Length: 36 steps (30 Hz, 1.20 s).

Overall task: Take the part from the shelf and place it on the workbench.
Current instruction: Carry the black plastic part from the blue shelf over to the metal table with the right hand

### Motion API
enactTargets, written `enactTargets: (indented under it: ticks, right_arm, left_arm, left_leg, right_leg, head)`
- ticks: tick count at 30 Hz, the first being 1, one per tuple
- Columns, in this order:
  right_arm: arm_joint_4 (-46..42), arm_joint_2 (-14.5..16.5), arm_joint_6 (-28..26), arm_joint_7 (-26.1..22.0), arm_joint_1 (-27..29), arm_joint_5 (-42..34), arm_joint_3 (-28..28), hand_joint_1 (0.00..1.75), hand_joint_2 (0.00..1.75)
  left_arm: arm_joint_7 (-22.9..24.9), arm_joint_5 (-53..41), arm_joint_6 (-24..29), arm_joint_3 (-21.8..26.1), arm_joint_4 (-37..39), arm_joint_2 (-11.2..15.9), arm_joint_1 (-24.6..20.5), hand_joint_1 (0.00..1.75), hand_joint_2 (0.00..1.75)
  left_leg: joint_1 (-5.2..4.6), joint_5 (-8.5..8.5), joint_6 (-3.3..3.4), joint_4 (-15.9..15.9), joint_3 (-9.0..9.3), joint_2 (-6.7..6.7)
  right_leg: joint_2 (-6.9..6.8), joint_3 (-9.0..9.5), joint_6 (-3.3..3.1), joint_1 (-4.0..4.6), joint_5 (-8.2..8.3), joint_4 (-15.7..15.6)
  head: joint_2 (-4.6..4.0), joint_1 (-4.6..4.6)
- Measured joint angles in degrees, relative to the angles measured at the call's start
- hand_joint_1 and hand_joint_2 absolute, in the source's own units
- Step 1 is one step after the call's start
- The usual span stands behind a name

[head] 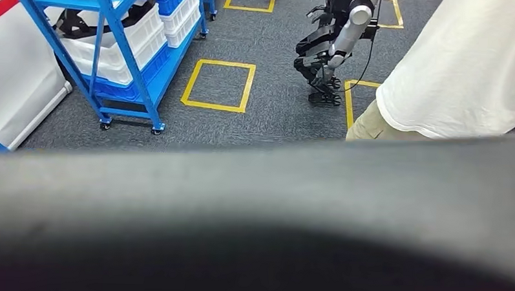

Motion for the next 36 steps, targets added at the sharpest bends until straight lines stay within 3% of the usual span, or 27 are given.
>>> enactTargets:
  ticks: [1,2,3,5,6,8,10,11,13,15,16,17,18,19,20,22,24,26,28,30,32,33,34,36]
  right_arm:
    - [-0.12,0.18,-0.19,-0.04,0.20,0.01,0.26,1.71,1.75]
    - [-0.21,0.28,-0.33,-0.14,0.40,0.04,0.50,1.71,1.75]
    - [-0.28,0.33,-0.49,-0.33,0.56,0.14,0.76,1.71,1.75]
    - [-0.39,0.42,-0.92,-0.93,0.72,0.44,1.24,1.71,1.75]
    - [-0.45,0.49,-1.16,-1.22,0.74,0.60,1.43,1.71,1.75]
    - [-0.63,0.64,-1.43,-1.62,0.79,0.76,1.68,1.71,1.75]
    - [-0.93,0.72,-1.50,-1.91,0.98,0.80,1.84,1.71,1.75]
    - [-1.13,0.74,-1.60,-2.02,1.09,0.81,1.90,1.71,1.75]
    - [-1.38,0.73,-1.90,-2.06,1.14,0.84,2.00,1.71,1.75]
    - [-1.48,0.71,-2.19,-2.03,1.09,0.88,2.17,1.71,1.75]
    - [-1.48,0.69,-2.25,-2.03,1.12,0.89,2.25,1.71,1.75]
    - [-1.48,0.66,-2.29,-2.03,1.16,0.89,2.32,1.71,1.75]
    - [-1.48,0.63,-2.31,-2.03,1.19,0.89,2.36,1.71,1.75]
    - [-1.48,0.61,-2.31,-2.03,1.20,0.89,2.37,1.71,1.75]
    - [-1.48,0.60,-2.30,-2.04,1.20,0.89,2.38,1.71,1.75]
    - [-1.49,0.57,-2.32,-2.09,1.13,0.89,2.39,1.71,1.75]
    - [-1.51,0.47,-2.40,-2.21,1.08,0.81,2.39,1.71,1.75]
    - [-1.57,0.21,-2.34,-2.35,1.10,0.66,2.39,1.71,1.75]
    - [-1.69,-0.05,-2.15,-2.42,0.98,0.51,2.38,1.71,1.75]
    - [-1.74,-0.23,-2.01,-2.42,0.83,0.33,2.37,1.71,1.75]
    - [-1.66,-0.36,-1.82,-2.40,0.80,0.09,2.37,1.71,1.75]
    - [-1.62,-0.41,-1.67,-2.36,0.79,-0.06,2.37,1.71,1.75]
    - [-1.60,-0.44,-1.51,-2.28,0.78,-0.21,2.37,1.71,1.75]
    - [-1.59,-0.49,-1.18,-2.07,0.72,-0.43,2.37,1.71,1.75]
  left_arm:
    - [-0.10,-0.04,-0.08,-0.01,0.00,0.03,0.11,0.00,0.00]
    - [-0.21,-0.08,-0.21,-0.03,0.00,0.05,0.18,0.00,0.00]
    - [-0.28,-0.13,-0.31,-0.07,-0.01,0.06,0.20,0.00,0.00]
    - [-0.36,-0.27,-0.44,-0.20,-0.01,0.14,0.16,0.00,0.00]
    - [-0.35,-0.40,-0.45,-0.31,-0.01,0.18,0.14,0.00,0.00]
    - [-0.32,-0.64,-0.46,-0.55,-0.01,0.25,0.11,0.00,0.00]
    - [-0.27,-0.81,-0.45,-0.76,-0.01,0.33,-0.04,0.00,0.00]
    - [-0.25,-0.91,-0.45,-0.85,-0.02,0.37,-0.18,0.00,0.00]
    - [-0.29,-1.04,-0.44,-0.96,-0.02,0.48,-0.37,0.00,0.00]
    - [-0.33,-1.13,-0.42,-0.98,-0.02,0.55,-0.21,0.00,0.00]
    - [-0.33,-1.14,-0.42,-0.98,-0.02,0.56,-0.07,0.00,0.00]
    - [-0.33,-1.14,-0.42,-0.98,-0.02,0.57,0.01,0.00,0.00]
    - [-0.33,-1.15,-0.42,-0.98,-0.02,0.58,0.03,0.00,0.00]
    - [-0.33,-1.15,-0.42,-0.98,-0.02,0.60,-0.01,0.00,0.00]
    - [-0.33,-1.16,-0.42,-0.99,-0.02,0.60,-0.08,0.00,0.00]
    - [-0.34,-1.20,-0.40,-1.00,-0.02,0.58,-0.18,0.00,0.00]
    - [-0.34,-1.22,-0.32,-1.01,-0.02,0.55,-0.20,0.00,0.00]
    - [-0.35,-1.22,-0.15,-1.02,-0.01,0.48,-0.31,0.00,0.00]
    - [-0.43,-1.25,0.01,-1.03,0.00,0.44,-0.48,0.00,0.00]
    - [-0.50,-1.28,0.10,-1.03,0.00,0.49,-0.37,0.00,0.00]
    - [-0.51,-1.28,0.14,-1.03,0.00,0.50,-0.09,0.00,0.00]
    - [-0.53,-1.28,0.13,-1.03,0.00,0.48,0.00,0.00,0.00]
    - [-0.57,-1.28,0.13,-1.03,0.00,0.45,0.03,0.00,0.00]
    - [-0.69,-1.29,0.11,-1.03,0.00,0.42,0.00,0.00,0.00]
  left_leg:
    - [0.01,-1.28,-0.15,3.65,-1.86,-0.31]
    - [0.03,-1.44,-0.29,5.65,-3.05,-0.40]
    - [0.09,-0.32,-0.40,5.27,-3.14,-0.46]
    - [0.35,4.18,-0.57,-1.44,-0.39,-1.33]
    - [0.48,5.94,-0.63,-5.68,1.50,-2.53]
    - [0.62,7.25,-0.29,-10.55,3.66,-4.36]
    - [0.44,7.14,0.53,-11.13,3.98,-4.06]
    - [0.42,7.30,0.98,-11.26,4.05,-3.44]
    - [0.43,7.66,1.82,-11.53,4.09,-2.24]
    - [0.31,7.72,2.26,-11.61,4.00,-0.95]
    - [0.20,7.68,2.33,-11.59,3.94,-0.25]
    - [0.11,7.62,2.38,-11.58,3.91,0.48]
    - [0.03,7.55,2.38,-11.57,3.93,1.16]
    - [-0.01,7.46,2.35,-11.57,4.03,1.78]
    - [-0.04,7.34,2.27,-11.58,4.23,2.36]
    - [-0.13,7.03,1.94,-11.59,4.71,3.31]
    - [-0.19,6.70,1.39,-11.59,5.01,4.26]
    - [-0.15,6.43,0.74,-11.68,5.25,5.23]
    - [0.01,5.11,0.17,-10.07,4.76,3.81]
    - [0.19,1.59,-0.25,-3.65,1.78,0.87]
    - [0.23,-1.32,-0.59,4.20,-2.29,-0.32]
    - [0.27,-1.24,-0.71,5.92,-3.41,-0.44]
    - [0.32,0.08,-0.76,5.13,-3.37,-0.50]
    - [0.45,4.70,-0.63,-2.14,-0.47,-1.58]
  right_leg:
    - [0.67,-0.05,-0.05,0.00,-0.04,0.14]
    - [1.37,-0.05,-0.05,-0.02,-0.09,0.27]
    - [2.10,-0.01,0.02,-0.08,-0.16,0.41]
    - [3.50,0.22,0.34,-0.29,-0.37,0.67]
    - [4.17,0.30,0.60,-0.32,-0.53,0.86]
    - [5.35,0.19,1.19,-0.36,-0.66,1.03]
    - [6.43,-0.16,1.85,-0.49,-0.46,0.94]
    - [6.34,-0.33,2.14,-0.57,-0.49,1.10]
    - [3.98,-1.52,2.63,-0.58,-2.13,3.52]
    - [1.04,-4.86,3.03,-0.62,-6.04,10.48]
    - [0.50,-6.92,3.20,-0.73,-7.87,14.64]
    - [0.29,-8.44,3.29,-0.85,-8.80,17.67]
    - [0.17,-8.98,3.29,-0.92,-8.61,18.69]
    - [0.01,-8.28,3.20,-0.94,-7.35,17.34]
    - [-0.47,-6.30,2.98,-0.86,-5.27,13.62]
    - [-2.87,-1.77,2.29,-0.26,-2.02,5.06]
    - [-4.19,0.11,1.69,0.41,-1.24,1.09]
    - [-2.95,0.11,1.20,0.45,-1.09,0.65]
    - [-1.76,0.37,0.66,0.13,-0.62,0.03]
    - [-0.68,0.45,0.22,-0.05,-0.38,-0.16]
    - [0.61,0.38,0.00,-0.04,-0.44,0.05]
    - [1.32,0.40,0.00,-0.04,-0.49,0.15]
    - [2.01,0.48,0.05,-0.05,-0.57,0.24]
    - [3.31,0.79,0.29,-0.16,-0.77,0.38]
  head:
    - [0.00,0.00]
    - [0.00,0.00]
    - [0.00,0.00]
    - [0.00,0.00]
    - [0.00,0.01]
    - [0.01,0.07]
    - [0.01,0.30]
    - [0.00,0.43]
    - [0.00,0.70]
    - [0.00,0.84]
    - [0.00,0.84]
    - [0.00,0.84]
    - [0.00,0.83]
    - [0.00,0.83]
    - [0.00,0.83]
    - [0.00,0.84]
    - [0.00,0.83]
    - [0.00,0.82]
    - [0.00,0.81]
    - [0.00,0.78]
    - [0.00,0.77]
    - [0.00,0.77]
    - [0.00,0.77]
    - [0.00,0.77]
